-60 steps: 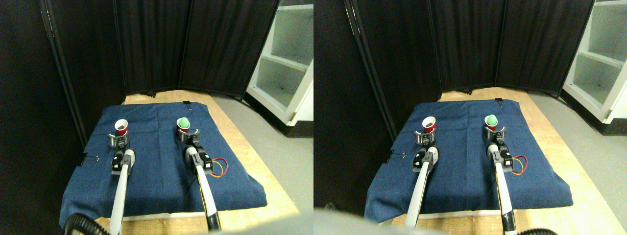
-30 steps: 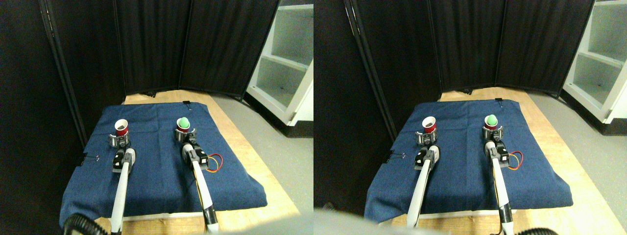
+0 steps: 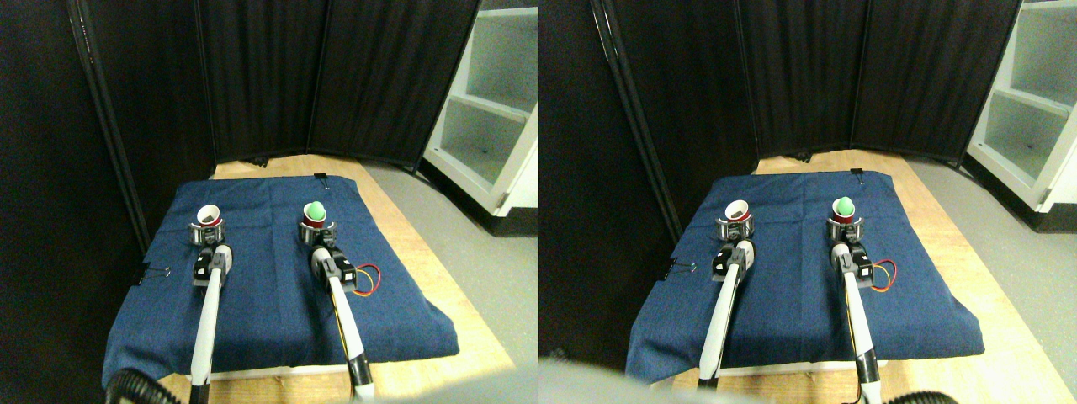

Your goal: Pour (bimanual)

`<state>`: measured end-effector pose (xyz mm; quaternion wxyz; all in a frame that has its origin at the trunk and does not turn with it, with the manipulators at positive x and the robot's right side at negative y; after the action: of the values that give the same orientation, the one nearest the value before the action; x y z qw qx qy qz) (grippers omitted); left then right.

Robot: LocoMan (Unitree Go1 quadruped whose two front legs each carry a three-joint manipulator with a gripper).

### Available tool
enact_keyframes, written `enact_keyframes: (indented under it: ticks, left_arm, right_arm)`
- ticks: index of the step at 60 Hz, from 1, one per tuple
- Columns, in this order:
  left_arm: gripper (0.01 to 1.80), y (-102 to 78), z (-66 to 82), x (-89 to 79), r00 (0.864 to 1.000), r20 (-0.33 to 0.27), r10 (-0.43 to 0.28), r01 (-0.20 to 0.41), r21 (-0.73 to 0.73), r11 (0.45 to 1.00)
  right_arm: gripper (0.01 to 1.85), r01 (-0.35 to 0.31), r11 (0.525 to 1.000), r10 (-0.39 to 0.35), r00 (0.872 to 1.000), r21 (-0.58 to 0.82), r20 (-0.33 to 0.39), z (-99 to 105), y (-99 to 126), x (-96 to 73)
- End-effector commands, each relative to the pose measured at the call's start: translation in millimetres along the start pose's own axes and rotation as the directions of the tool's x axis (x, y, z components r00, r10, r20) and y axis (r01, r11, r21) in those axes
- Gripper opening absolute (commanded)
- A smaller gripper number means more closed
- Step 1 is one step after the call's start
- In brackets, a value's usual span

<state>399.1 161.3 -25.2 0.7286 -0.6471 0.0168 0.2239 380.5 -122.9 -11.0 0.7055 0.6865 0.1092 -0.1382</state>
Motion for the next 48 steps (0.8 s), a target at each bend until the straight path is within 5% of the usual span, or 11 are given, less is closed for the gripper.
enact_keyframes:
  ticks: [1, 48]
  left_arm:
    - [0.86, -3.4, -2.9, 4.1, 1.0, 0.0, -0.007, 0.007, -0.017, 1.0]
    - [0.92, 0.0, -14.5, 15.1, 1.0, 0.004, 0.021, -0.021, -0.008, 1.0]
  right_arm:
    - [0.89, -0.026, 1.0, 0.026, 1.0, -0.012, -0.001, -2.6, 4.7, 3.6]
    - [1.06, -0.002, 1.0, 0.003, 1.0, 0.023, -0.018, 3.0, 13.3, 26.7]
